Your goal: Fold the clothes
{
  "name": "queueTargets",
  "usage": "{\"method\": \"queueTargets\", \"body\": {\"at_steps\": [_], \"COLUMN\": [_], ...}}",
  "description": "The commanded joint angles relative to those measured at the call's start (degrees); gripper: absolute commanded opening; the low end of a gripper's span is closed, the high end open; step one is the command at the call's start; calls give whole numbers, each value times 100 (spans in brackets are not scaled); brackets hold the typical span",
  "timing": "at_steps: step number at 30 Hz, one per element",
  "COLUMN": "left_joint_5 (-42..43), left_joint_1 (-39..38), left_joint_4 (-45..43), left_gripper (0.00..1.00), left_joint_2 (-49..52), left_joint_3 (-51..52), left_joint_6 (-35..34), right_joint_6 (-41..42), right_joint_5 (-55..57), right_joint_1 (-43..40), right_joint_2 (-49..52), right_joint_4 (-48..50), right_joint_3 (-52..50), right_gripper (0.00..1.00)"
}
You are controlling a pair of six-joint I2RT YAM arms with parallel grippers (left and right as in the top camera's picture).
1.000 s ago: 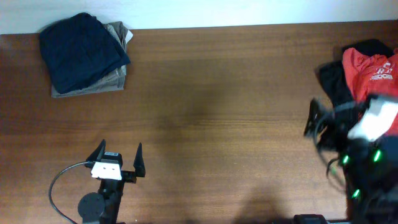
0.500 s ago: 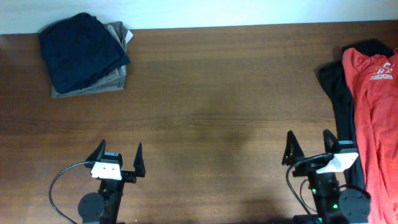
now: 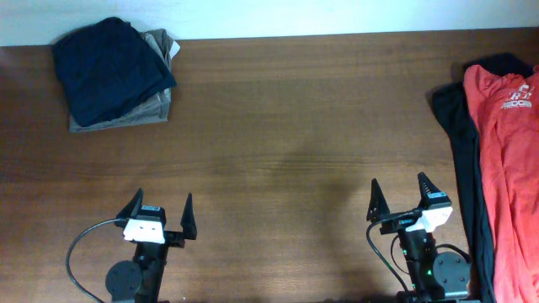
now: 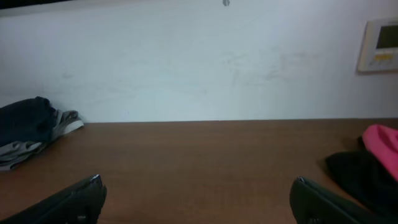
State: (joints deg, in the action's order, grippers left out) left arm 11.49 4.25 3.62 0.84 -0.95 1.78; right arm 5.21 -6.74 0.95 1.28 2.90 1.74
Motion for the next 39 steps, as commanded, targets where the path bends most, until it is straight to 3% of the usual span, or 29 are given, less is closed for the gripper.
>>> {"method": "queueTargets", "body": {"at_steps": [1,6,13,39], "left_joint_5": [-61,-61,-61,-61], "left_joint_1": [-24,-24,-24,-24], "left_joint_4": [-2,-2,-2,-2], "left_gripper": [99,99,99,99], "left_joint_2": [-50,-50,-50,-50], "left_joint_3": [42,42,42,42], "left_joint_6": [46,44,46,46], "right_joint_6": [-201,-254,-938,-949], "right_joint_5": [-74,-83,-127,-57], "right_joint_1": [-79,-382,-527,-627], "right_joint_2": [-109,-109,-109,-109], "right_joint_4": [4,-103,-680,-675], "right_joint_3": [-142,-142,-142,-142], "right_gripper": [99,99,99,99]}}
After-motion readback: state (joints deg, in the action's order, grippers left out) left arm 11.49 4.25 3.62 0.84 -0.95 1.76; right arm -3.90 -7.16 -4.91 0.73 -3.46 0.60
